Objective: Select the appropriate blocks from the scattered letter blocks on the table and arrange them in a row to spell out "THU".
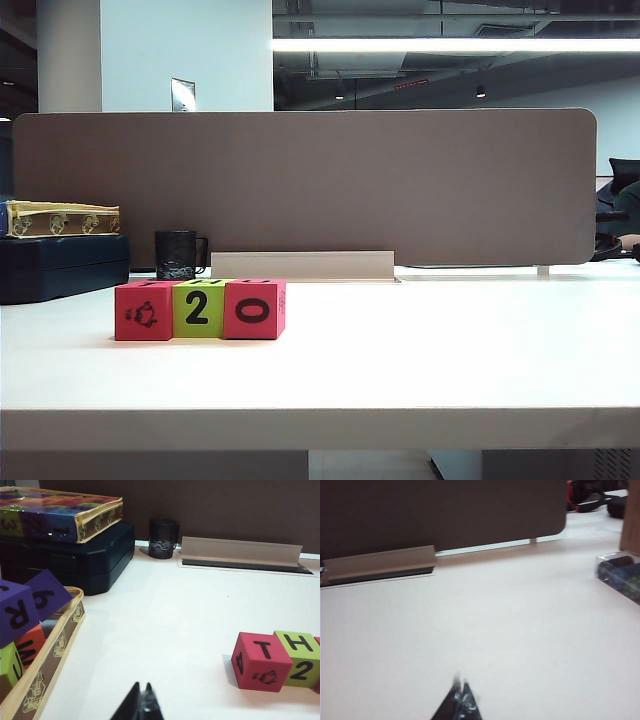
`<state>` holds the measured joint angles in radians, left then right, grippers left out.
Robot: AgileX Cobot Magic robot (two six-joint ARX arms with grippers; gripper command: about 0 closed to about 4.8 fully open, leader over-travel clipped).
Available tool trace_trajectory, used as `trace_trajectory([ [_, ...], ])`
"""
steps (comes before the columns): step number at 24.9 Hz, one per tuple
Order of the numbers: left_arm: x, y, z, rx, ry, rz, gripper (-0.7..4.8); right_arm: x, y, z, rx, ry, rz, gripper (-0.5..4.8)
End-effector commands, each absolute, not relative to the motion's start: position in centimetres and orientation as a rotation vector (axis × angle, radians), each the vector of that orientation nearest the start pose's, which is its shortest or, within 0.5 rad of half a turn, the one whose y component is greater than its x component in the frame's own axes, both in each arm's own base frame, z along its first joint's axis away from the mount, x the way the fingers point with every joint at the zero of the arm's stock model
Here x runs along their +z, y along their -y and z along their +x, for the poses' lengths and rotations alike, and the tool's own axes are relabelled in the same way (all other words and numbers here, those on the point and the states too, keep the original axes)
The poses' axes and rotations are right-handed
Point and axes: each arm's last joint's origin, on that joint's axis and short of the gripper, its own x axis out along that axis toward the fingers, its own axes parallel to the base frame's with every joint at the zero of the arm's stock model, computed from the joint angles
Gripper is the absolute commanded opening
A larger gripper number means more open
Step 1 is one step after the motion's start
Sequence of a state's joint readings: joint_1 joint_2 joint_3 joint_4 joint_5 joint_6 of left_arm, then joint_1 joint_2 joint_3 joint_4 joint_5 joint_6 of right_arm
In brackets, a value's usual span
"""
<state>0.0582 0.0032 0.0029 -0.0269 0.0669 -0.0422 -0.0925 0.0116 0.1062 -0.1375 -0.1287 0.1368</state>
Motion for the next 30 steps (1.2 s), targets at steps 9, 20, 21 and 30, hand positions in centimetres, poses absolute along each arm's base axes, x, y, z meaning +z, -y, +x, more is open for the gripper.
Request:
trace_trajectory([
  [9, 16.3, -0.4, 9.7, -0.009, -0.019, -0.041, -0.05, 16.6, 0.0, 9.7, 0.096, -0.02, 0.134, -0.01],
  [20, 16.3, -0.4, 9.7, -0.009, -0.019, -0.041, -0.05, 14.6, -0.1, 9.6, 0.026, -0.186, 0.037, -0.01],
  [21, 16.3, -0.4, 9.7, -0.009, -0.019, -0.041, -0.05, 14.6, -0.1, 9.6, 0.024, -0.187, 0.025, -0.01],
  [30, 16.3, -0.4, 9.7, -0.009, -0.019, -0.041, -0.05, 14.6, -0.1, 9.6, 0.023, -0.186, 0.023, -0.01],
])
